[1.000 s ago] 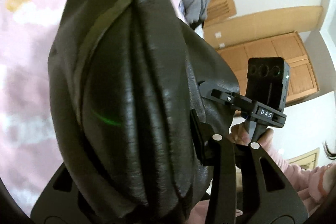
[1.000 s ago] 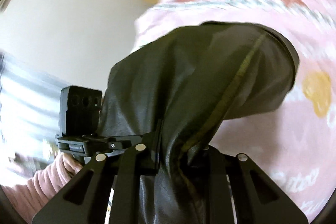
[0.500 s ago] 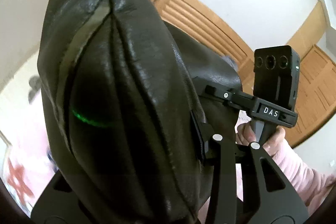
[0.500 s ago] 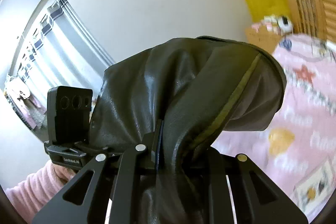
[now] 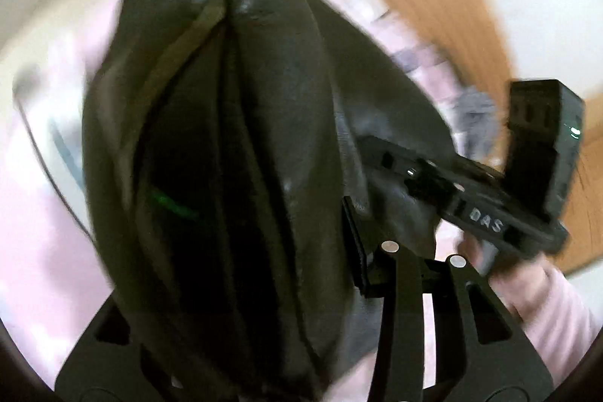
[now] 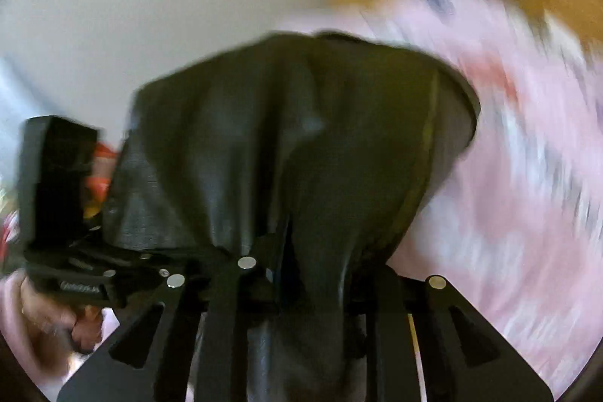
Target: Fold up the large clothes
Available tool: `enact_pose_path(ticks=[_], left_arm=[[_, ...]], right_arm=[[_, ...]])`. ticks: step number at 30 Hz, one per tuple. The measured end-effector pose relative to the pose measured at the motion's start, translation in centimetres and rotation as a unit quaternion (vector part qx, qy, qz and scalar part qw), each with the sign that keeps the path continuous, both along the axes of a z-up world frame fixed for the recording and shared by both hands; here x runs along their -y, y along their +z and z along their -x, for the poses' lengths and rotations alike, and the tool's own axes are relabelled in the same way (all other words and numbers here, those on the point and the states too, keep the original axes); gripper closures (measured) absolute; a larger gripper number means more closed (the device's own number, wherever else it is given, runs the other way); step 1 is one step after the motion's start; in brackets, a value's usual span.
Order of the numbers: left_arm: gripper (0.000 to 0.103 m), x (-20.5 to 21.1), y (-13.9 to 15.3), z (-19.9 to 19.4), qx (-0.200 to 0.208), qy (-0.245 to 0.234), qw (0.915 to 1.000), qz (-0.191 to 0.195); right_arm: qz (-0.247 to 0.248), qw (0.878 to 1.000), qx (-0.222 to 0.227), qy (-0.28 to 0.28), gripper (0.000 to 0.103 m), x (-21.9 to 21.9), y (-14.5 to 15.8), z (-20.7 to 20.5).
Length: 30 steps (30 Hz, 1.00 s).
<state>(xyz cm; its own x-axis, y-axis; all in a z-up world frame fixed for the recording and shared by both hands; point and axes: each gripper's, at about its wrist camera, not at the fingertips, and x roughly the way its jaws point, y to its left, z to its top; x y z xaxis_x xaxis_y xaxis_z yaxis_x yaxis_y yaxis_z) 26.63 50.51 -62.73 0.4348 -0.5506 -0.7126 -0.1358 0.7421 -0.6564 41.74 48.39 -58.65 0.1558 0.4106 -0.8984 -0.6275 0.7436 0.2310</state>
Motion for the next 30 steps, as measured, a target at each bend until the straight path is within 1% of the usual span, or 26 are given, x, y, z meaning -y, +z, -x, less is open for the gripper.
enact_pose_path(ticks=[1,2,3,4,5,6,7,9,10,11,12,13,15,16,17,19,20,21,22,23,24,25,26,28,29,30], left_arm=[[0.061,1.0,-2.6,0.3,-0.018,-0.001,0.9998,-0.007],[0.052,1.1,-3.3,1.2,-0.016,0.009,0.9998,0.008],[0.047,1.0,-3.7,2.0,-0.007,0.029,0.9990,0.034],[0.039,0.7,-3.8,2.4,-0.008,0.033,0.9983,0.047],[0.034,0.4,-3.7,2.9,-0.020,0.030,0.9979,0.054],[0.033,0.2,-3.2,3.3,-0.029,0.018,0.9986,0.040],[0.033,-0.1,-2.6,3.5,-0.038,0.005,0.9988,0.031],[0.033,-0.9,-1.4,3.8,-0.056,-0.008,0.9980,0.028],[0.033,-1.4,-0.5,3.9,-0.065,-0.016,0.9973,0.029],[0.033,-1.8,0.6,4.3,-0.066,-0.021,0.9974,0.022],[0.033,-3.1,1.7,4.5,-0.067,-0.029,0.9972,0.016],[0.033,-3.6,3.1,5.1,-0.068,-0.030,0.9972,0.006],[0.033,-6.6,4.5,3.3,-0.080,-0.010,0.9960,-0.039],[0.033,-9.5,3.1,0.1,-0.076,-0.003,0.9962,-0.044],[0.033,-9.7,4.4,0.0,-0.066,0.009,0.9965,-0.051],[0.033,-8.4,6.2,0.6,-0.028,0.035,0.9985,-0.030],[0.032,-9.6,6.1,1.8,-0.021,0.050,0.9977,-0.041],[0.032,-9.1,7.0,3.9,-0.012,0.068,0.9966,-0.044],[0.032,-8.8,7.1,4.0,-0.018,0.089,0.9942,-0.058],[0.032,-9.0,6.1,3.0,-0.032,0.103,0.9909,-0.080],[0.032,-7.8,3.5,2.5,-0.053,0.120,0.9866,-0.098],[0.032,-8.0,0.3,2.4,-0.082,0.135,0.9803,-0.118],[0.032,-8.2,-1.7,1.9,-0.097,0.144,0.9763,-0.129],[0.030,-9.3,-3.5,1.1,-0.075,0.151,0.9766,-0.134],[0.029,-9.6,-3.3,0.9,-0.064,0.147,0.9774,-0.137],[0.029,-9.8,-2.9,0.5,-0.057,0.138,0.9780,-0.146]], right_arm=[[0.014,1.000,-0.007,-0.018,0.079,0.6,-2.3,-0.3],[-0.004,0.999,0.006,-0.032,0.077,1.4,-3.0,-0.2],[-0.023,0.999,0.014,-0.043,0.069,2.2,-2.6,-0.1],[-0.037,0.998,0.002,-0.048,0.065,2.8,-2.2,-0.3],[-0.051,0.997,-0.018,-0.052,0.065,3.6,-1.9,-0.8],[-0.059,0.996,-0.031,-0.055,0.063,4.1,-1.8,-1.4],[-0.055,0.995,-0.043,-0.065,0.055,4.9,-1.3,-1.6],[-0.049,0.994,-0.013,-0.095,0.047,6.6,1.2,-1.3],[-0.044,0.994,0.005,-0.102,0.047,7.6,2.3,-1.1],[-0.046,0.992,0.029,-0.112,0.048,8.6,3.7,-0.8],[-0.056,0.990,0.051,-0.116,0.055,9.4,5.0,-0.2],[-0.070,0.990,0.059,-0.109,0.070,9.7,5.8,0.3],[-0.083,0.992,0.073,-0.066,0.086,9.3,6.8,1.9],[-0.082,0.993,0.076,-0.047,0.091,8.7,6.8,2.7],[-0.079,0.994,0.077,-0.024,0.091,8.6,6.5,5.0],[-0.044,0.996,0.079,0.016,0.093,7.0,4.3,8.1],[-0.014,0.996,0.082,0.021,0.096,6.5,2.5,9.3],[0.025,0.997,0.066,0.021,0.101,6.0,-0.7,10.2],[0.036,0.997,0.061,0.014,0.101,6.1,-2.5,11.0],[0.039,0.996,0.077,0.002,0.101,6.4,-4.6,11.7],[0.042,0.995,0.088,-0.004,0.101,6.4,-5.7,12.2],[0.036,0.996,0.082,-0.017,0.101,6.2,-5.7,12.1],[0.029,0.997,0.062,-0.032,0.101,6.2,-5.1,11.5],[-0.009,0.998,0.026,-0.055,0.101,6.8,-3.2,10.0],[-0.026,0.997,0.033,-0.064,0.101,7.4,-1.3,9.5],[-0.034,0.996,0.059,-0.061,0.101,7.6,0.8,8.9]])
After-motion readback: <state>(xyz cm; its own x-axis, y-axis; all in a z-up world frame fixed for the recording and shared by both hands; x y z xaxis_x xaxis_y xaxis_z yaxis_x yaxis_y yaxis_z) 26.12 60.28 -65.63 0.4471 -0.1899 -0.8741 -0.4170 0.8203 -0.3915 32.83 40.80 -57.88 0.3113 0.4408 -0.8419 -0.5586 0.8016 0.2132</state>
